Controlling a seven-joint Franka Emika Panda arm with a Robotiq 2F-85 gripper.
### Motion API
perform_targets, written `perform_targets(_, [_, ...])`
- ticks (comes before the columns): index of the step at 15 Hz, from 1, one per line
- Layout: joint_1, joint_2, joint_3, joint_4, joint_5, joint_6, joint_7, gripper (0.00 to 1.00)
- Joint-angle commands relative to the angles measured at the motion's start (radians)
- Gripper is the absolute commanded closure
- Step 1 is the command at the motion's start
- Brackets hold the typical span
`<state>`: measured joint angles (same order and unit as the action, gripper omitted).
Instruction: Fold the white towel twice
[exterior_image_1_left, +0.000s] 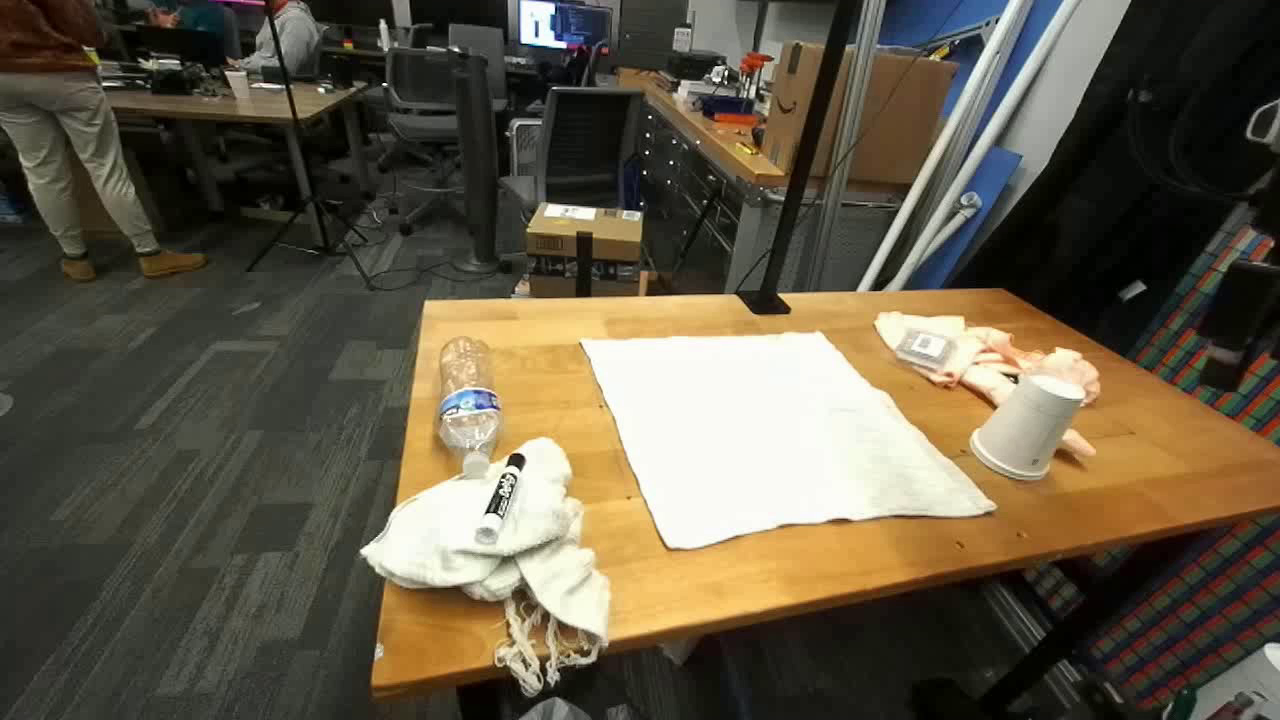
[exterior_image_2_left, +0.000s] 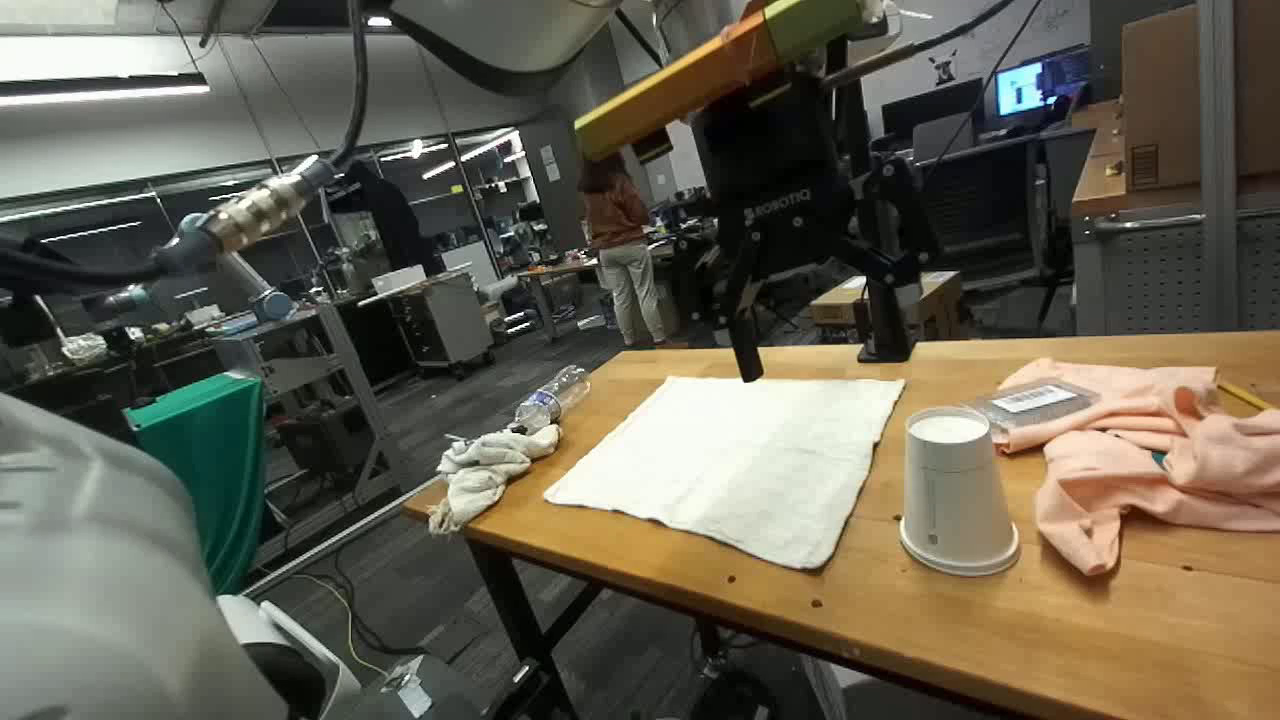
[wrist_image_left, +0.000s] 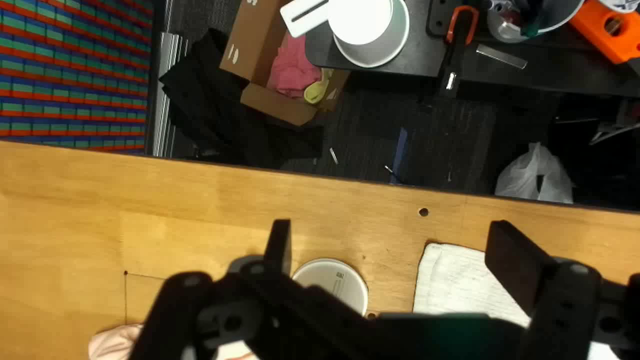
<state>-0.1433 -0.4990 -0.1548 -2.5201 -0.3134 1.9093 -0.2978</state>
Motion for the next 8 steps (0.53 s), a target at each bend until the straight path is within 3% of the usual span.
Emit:
perform_targets(1, [0.008, -0.001, -0.006, 0.006, -0.003, -0.003, 0.003, 0.00])
perform_targets(8, [0.008, -0.005, -0.006, 0.014, -0.003, -0.003, 0.003, 0.00])
